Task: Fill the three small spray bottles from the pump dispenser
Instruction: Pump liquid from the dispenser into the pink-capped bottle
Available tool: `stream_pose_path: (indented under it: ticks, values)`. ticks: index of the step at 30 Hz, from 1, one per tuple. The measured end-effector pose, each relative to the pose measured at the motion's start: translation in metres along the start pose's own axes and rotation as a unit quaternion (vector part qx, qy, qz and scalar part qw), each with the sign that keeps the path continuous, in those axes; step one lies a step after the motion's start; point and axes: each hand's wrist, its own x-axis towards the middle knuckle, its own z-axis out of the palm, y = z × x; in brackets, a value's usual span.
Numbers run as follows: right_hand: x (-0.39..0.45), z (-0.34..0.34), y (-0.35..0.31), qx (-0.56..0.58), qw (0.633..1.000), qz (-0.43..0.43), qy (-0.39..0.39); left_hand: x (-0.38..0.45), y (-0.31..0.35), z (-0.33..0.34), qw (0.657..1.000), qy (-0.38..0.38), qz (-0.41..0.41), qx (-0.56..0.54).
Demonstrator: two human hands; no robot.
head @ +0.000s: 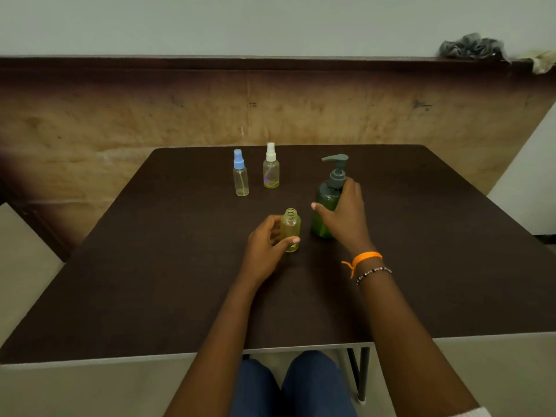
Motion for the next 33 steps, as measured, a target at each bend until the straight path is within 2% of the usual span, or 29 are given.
stream_pose_path:
  ticks: [8, 15, 17, 19, 21, 25, 27, 33]
  values:
    - [-0.030, -0.001, -0.003, -0.035, 0.999, -0.017, 0.020, 0.001, -0.002, -0.001, 1.000, 0.001, 0.002, 0.002]
    - [-0.059, -0.007, -0.016, 0.001, 1.000, -0.016, 0.011, -0.002, 0.002, -0.001, 1.000, 0.003, 0.001, -0.002]
    - [-0.062, -0.012, -0.023, 0.056, 0.997, -0.015, 0.048, -0.003, 0.003, -0.002, 1.000, 0.002, -0.005, -0.004]
    - [-0.066, -0.018, -0.032, 0.078, 0.985, -0.075, 0.138, -0.005, 0.005, -0.002, 1.000, 0.006, -0.014, -0.008]
    - [-0.067, -0.024, -0.041, 0.064, 0.971, -0.142, 0.179, -0.006, 0.010, 0.000, 1.000, 0.019, -0.014, -0.018]
    - [-0.055, -0.023, -0.049, -0.014, 0.971, -0.204, 0.126, -0.008, 0.032, 0.006, 0.995, 0.081, -0.002, -0.064]
    - [-0.049, -0.020, -0.046, -0.066, 0.965, -0.217, 0.129, -0.007, 0.044, 0.007, 0.993, 0.099, 0.030, -0.050]
    - [-0.045, -0.025, -0.046, -0.068, 0.964, -0.209, 0.148, -0.002, 0.065, 0.010, 0.991, 0.100, 0.084, -0.015]
